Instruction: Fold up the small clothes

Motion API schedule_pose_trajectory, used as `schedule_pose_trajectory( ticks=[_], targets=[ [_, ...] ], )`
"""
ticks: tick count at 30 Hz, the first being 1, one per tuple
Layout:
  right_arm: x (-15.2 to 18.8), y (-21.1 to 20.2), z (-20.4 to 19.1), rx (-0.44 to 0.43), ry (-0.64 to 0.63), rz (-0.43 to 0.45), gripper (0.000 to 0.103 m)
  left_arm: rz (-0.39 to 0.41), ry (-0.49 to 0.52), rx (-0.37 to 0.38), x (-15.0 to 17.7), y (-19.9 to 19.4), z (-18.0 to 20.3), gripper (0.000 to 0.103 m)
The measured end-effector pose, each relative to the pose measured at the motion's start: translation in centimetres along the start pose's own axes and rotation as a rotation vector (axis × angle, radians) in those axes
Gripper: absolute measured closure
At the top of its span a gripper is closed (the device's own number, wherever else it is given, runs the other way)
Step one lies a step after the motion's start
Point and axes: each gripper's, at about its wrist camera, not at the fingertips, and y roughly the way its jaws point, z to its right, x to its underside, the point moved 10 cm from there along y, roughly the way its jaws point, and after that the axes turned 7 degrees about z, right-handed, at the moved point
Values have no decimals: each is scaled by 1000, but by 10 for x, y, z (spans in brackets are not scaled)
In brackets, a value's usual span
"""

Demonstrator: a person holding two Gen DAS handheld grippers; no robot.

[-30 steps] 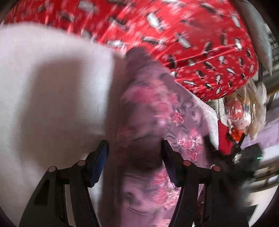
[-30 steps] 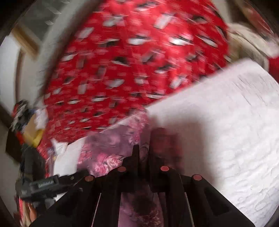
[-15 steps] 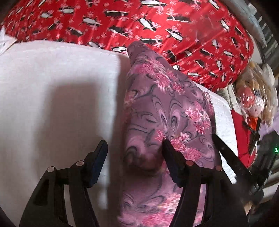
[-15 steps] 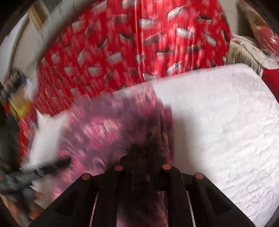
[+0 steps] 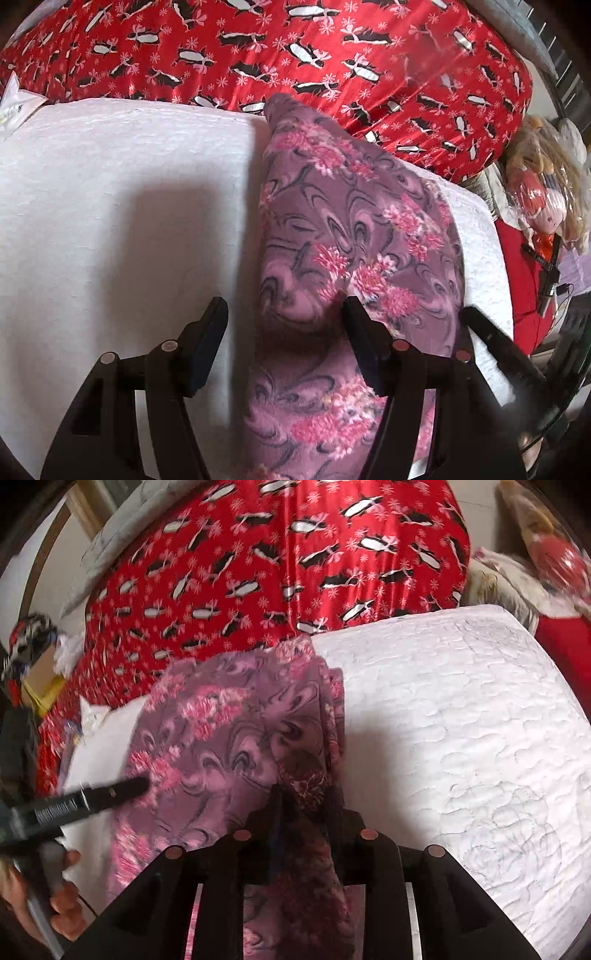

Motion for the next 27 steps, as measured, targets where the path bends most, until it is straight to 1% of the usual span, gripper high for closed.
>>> schedule_pose_trajectory(
  ticks=[2, 4, 6, 8, 9, 12, 13, 14, 15, 16, 17, 18, 19, 20, 21, 22, 24, 25, 27],
  targets=[
    [-14, -11, 0, -19, 24, 49, 78, 29, -25, 36, -10, -9, 2, 39],
    [-32, -16, -3, -40, 48, 88, 78, 46, -39, 34, -24, -10, 1, 39],
    [-46, -11, -6, -51, 68, 101, 77, 40, -50, 33, -35, -4, 0, 39],
    [-55, 4, -7, -50, 76, 86, 71, 24, -60, 27, -45, 6, -2, 39],
    [-57, 17, -4, -26, 86, 73, 67, 16, -64, 25, -49, 11, -2, 39],
    [-61, 45, 5, 22, 117, 41, 64, -14, -86, 27, -56, 27, -5, 39],
    [-60, 56, 10, 49, 124, 20, 61, -21, -91, 32, -58, 31, -5, 39],
    [-59, 64, 13, 67, 129, 5, 61, -27, -93, 34, -61, 36, -5, 39],
    [-61, 71, 12, 65, 127, 4, 66, -32, -94, 36, -63, 42, -6, 39],
    [-66, 73, 9, 45, 109, 29, 90, -38, -95, 40, -64, 49, -7, 36],
    [-71, 73, 8, 49, 89, 57, 99, -45, -98, 41, -64, 55, -8, 33],
    [-72, 76, 12, 57, 96, 62, 99, -57, -104, 47, -62, 64, -10, 27],
    [-66, 85, 21, 67, 140, 26, 99, -54, -106, 57, -62, 68, -10, 25],
    [-60, 93, 26, 52, 177, -5, 101, -47, -98, 59, -63, 67, -9, 25],
    [-61, 93, 28, 39, 186, 2, 101, -51, -87, 58, -63, 65, -8, 25],
    [-64, 88, 26, 36, 176, 4, 99, -58, -78, 59, -63, 61, -8, 26],
    [-68, 72, 20, 38, 143, 29, 89, -48, -84, 91, -56, 42, -9, 27],
    [-70, 57, 13, 20, 121, 60, 88, -34, -84, 109, -51, 33, -9, 27],
    [-63, 36, -6, -78, 78, 88, 86, 0, -83, 132, -34, 15, -10, 27]
  ],
)
